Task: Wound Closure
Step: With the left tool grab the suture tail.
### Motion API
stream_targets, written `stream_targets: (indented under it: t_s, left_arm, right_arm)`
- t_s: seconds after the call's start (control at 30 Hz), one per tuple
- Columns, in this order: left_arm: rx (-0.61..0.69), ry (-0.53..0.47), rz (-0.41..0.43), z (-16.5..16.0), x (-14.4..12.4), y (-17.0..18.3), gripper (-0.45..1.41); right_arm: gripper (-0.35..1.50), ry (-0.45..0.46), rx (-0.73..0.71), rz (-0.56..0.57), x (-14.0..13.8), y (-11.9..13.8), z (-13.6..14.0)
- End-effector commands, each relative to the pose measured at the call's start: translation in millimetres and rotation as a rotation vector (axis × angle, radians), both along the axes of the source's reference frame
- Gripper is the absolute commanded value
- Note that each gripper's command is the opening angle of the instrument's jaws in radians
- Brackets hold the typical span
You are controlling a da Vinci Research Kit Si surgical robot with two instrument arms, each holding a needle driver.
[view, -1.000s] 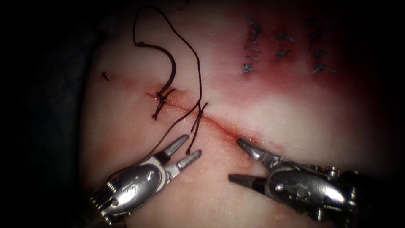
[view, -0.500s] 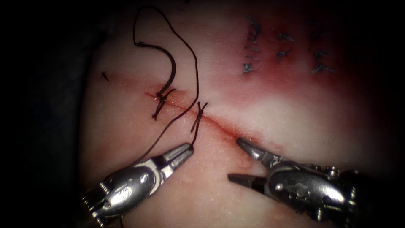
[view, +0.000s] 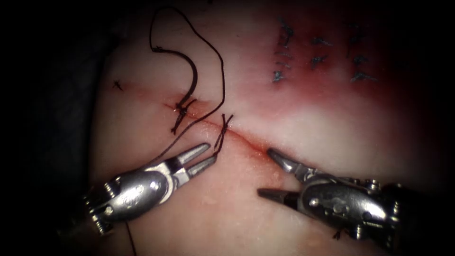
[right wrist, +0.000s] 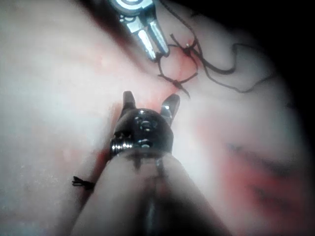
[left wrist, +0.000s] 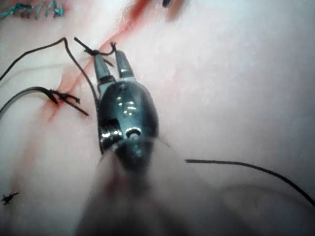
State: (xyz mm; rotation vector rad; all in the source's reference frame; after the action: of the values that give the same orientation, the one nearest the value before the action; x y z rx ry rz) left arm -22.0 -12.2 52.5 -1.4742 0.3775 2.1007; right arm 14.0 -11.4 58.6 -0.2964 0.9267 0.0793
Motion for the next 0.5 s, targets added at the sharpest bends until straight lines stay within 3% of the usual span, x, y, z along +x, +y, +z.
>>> stream_targets:
  t_s: [0.03, 0.3, 0.5]
  left_arm:
    - [-0.01, 0.0, 0.008, 0.9, -0.4, 0.5, 0.52]
    - [-0.039, 0.01, 0.133, 2.1, -0.8, 0.1, 0.59]
    - [-0.147, 0.042, 0.281, 1.8, -1.6, -0.4, 0.6]
  right_arm:
    - [1.34, 0.002, -0.001, -0.002, 0.4, 0.2, 0.4]
    - [1.34, 0.001, -0.003, -0.002, 0.5, 0.1, 0.5]
    - [1.34, 0.0, -0.013, -0.007, 0.5, -0.4, 0.7]
